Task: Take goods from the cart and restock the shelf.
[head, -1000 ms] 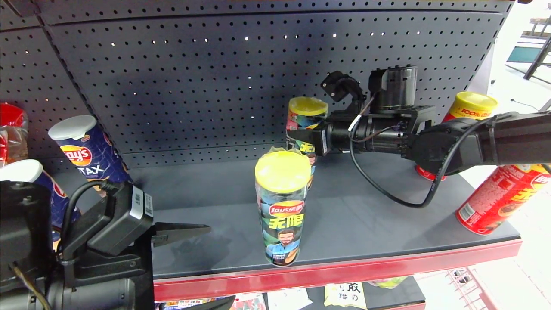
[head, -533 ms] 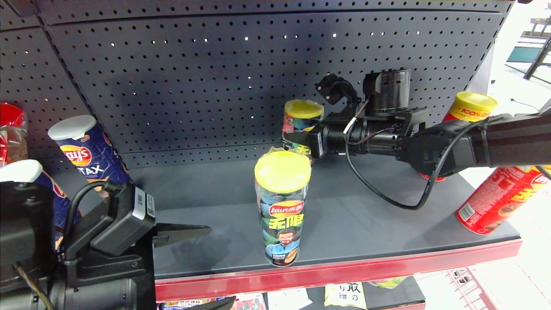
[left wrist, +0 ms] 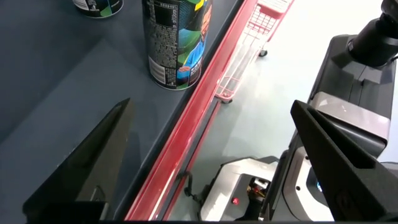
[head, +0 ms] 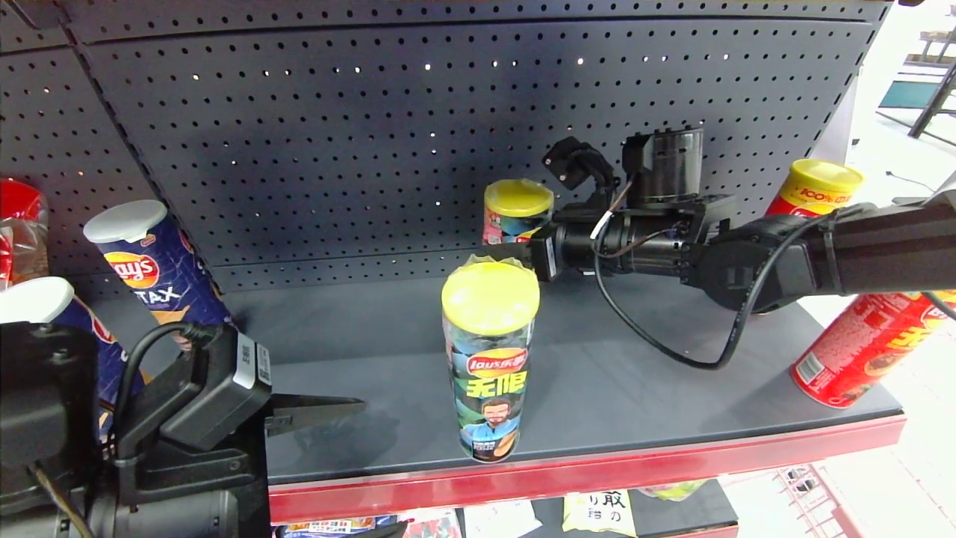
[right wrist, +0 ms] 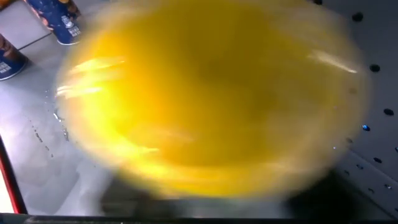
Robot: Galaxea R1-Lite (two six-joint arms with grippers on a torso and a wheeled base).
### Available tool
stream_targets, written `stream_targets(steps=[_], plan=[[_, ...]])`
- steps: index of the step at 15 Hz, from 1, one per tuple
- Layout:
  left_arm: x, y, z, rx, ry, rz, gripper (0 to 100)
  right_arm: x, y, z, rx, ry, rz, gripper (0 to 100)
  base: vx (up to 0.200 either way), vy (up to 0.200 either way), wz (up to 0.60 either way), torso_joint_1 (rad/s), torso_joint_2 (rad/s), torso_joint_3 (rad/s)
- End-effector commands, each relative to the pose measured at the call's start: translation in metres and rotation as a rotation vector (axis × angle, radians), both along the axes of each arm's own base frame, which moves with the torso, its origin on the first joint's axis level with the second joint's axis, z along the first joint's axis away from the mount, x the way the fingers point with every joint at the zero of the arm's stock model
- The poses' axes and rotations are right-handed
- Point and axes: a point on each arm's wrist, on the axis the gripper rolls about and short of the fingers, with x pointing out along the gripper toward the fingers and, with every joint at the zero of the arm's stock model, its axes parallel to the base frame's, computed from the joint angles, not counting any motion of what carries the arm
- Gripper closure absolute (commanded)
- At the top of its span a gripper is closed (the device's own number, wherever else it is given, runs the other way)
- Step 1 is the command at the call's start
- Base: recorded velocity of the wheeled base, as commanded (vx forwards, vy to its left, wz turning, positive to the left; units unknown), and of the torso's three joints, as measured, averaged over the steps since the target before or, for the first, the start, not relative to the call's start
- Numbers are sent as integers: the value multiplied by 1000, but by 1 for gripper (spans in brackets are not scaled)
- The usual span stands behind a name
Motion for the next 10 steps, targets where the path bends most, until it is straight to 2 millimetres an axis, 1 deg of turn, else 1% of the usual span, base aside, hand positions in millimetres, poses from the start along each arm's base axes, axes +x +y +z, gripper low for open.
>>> stream_targets(steps=[1, 4, 5, 9, 10], plan=[[2, -1, -2, 5, 8, 1, 0, -4, -2, 4, 1, -5, -5, 0, 0, 0, 0, 0, 0, 0], [4, -1, -3, 9, 15, 10, 0, -15, -9, 6, -5, 4, -24, 0, 0, 0, 0, 0, 0, 0], [6, -1, -3, 11, 19, 14, 0, -27, -17, 7, -10, 15, -27, 0, 0, 0, 0, 0, 0, 0], [9, -2, -4, 5, 35, 27, 0, -56, -36, 2, -46, 54, -67, 0, 0, 0, 0, 0, 0, 0], [9, -2, -4, 1, 52, 34, 0, -61, -39, 3, -47, 55, -74, 0, 0, 0, 0, 0, 0, 0]])
